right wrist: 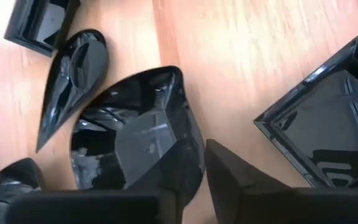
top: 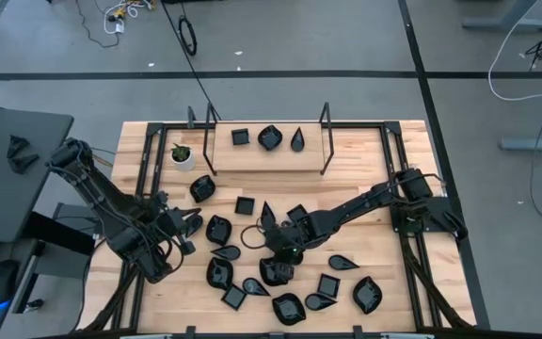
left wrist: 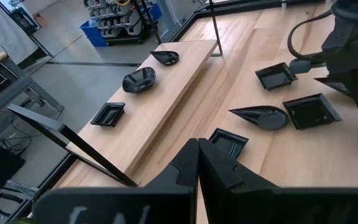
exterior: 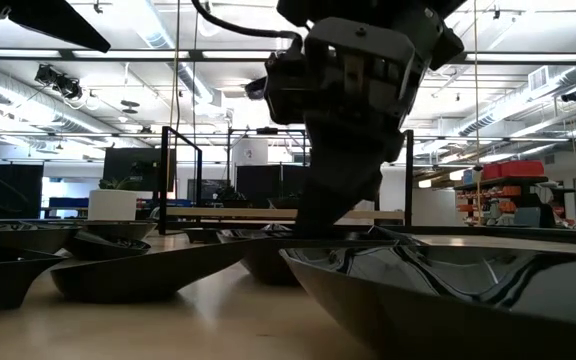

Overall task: Pick & Place Mini shaped plates
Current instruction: Stack the black leaf shaped bowl on top of the other black leaf shaped bowl on the shelf

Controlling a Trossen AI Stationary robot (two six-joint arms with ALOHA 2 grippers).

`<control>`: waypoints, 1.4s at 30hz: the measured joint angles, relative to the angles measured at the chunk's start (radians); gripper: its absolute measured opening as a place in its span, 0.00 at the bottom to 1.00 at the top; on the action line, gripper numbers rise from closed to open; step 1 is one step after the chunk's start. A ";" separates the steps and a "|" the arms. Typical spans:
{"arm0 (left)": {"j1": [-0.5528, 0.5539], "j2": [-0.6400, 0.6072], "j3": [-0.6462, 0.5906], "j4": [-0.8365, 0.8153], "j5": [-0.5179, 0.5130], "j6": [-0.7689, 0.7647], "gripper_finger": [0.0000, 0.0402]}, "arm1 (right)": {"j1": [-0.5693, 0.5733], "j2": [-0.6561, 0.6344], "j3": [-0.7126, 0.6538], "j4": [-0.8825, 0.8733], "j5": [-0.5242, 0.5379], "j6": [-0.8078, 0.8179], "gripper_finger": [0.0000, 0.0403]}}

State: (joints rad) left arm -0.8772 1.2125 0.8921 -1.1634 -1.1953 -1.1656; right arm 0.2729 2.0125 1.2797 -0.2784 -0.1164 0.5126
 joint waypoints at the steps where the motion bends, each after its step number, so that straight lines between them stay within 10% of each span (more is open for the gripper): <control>1: 0.000 0.000 0.000 0.000 0.001 0.000 0.03 | 0.000 0.000 0.000 0.000 0.000 -0.009 0.11; 13: 0.000 0.000 0.000 0.000 0.003 0.000 0.03 | 0.000 -0.067 0.000 0.023 0.027 -0.037 0.01; 22: 0.000 0.000 0.000 0.004 0.001 0.000 0.03 | -0.056 -0.231 0.000 0.026 0.287 0.020 0.00; 34: 0.000 0.000 0.000 0.014 -0.016 0.000 0.03 | -0.590 -0.276 0.000 0.109 0.393 0.025 0.00; 42: 0.000 0.000 0.000 0.016 -0.033 0.000 0.03 | -0.796 -0.198 -0.001 0.146 0.250 0.052 0.00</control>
State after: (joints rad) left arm -0.8772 1.2125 0.8921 -1.1471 -1.2286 -1.1655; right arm -0.5227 1.8146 1.2789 -0.1329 0.1333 0.5648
